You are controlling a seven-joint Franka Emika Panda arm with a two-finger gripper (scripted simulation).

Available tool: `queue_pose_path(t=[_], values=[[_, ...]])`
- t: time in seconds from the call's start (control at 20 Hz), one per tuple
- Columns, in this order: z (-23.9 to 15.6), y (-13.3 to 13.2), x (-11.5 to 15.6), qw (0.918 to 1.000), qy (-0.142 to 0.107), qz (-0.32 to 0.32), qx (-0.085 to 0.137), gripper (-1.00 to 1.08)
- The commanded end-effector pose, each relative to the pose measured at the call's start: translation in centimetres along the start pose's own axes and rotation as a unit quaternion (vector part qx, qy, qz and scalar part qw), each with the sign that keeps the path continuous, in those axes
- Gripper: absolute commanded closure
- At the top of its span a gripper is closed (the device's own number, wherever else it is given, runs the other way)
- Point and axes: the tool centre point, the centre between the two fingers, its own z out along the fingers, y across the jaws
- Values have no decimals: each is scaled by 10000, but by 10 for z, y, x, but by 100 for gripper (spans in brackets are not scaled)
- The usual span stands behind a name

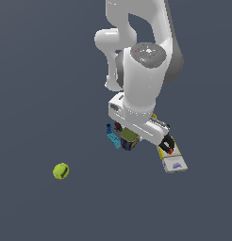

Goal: Pick up a designated object from a clutter of objects.

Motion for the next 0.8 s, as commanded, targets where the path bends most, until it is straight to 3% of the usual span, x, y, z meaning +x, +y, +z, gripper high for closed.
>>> queue_pose_path(t=[0.0,0.75], values=[[-30,11,13,10000,12,-2,15,108],[-178,71,83,10000,16,-1,10,108]])
